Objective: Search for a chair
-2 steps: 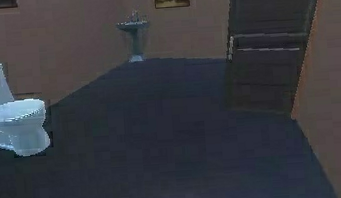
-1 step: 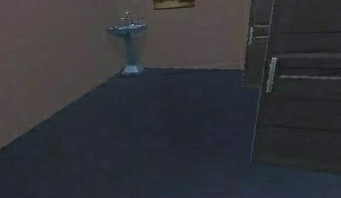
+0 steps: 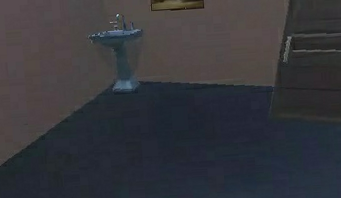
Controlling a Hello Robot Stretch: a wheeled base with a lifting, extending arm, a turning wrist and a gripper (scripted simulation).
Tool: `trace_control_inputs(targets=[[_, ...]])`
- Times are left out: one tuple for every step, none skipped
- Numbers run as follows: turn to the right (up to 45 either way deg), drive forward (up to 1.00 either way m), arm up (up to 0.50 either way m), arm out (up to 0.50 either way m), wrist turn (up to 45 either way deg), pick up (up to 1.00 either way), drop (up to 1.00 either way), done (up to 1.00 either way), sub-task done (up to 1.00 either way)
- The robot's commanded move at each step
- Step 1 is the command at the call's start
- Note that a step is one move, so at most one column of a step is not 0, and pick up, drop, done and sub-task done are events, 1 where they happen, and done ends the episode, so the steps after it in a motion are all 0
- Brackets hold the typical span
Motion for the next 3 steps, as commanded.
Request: trace_control_inputs(targets=[[6.0, 0.00, 0.00, 0.00, 0.0, 0.00, 0.00, 0.00, 0.00], [0.0, 0.35, 0.00, 0.00, 0.0, 0.00, 0.00, 0.00, 0.00], [27.0, 0.00, 0.00, 0.00, 0.0, 0.00, 0.00, 0.00, 0.00]])
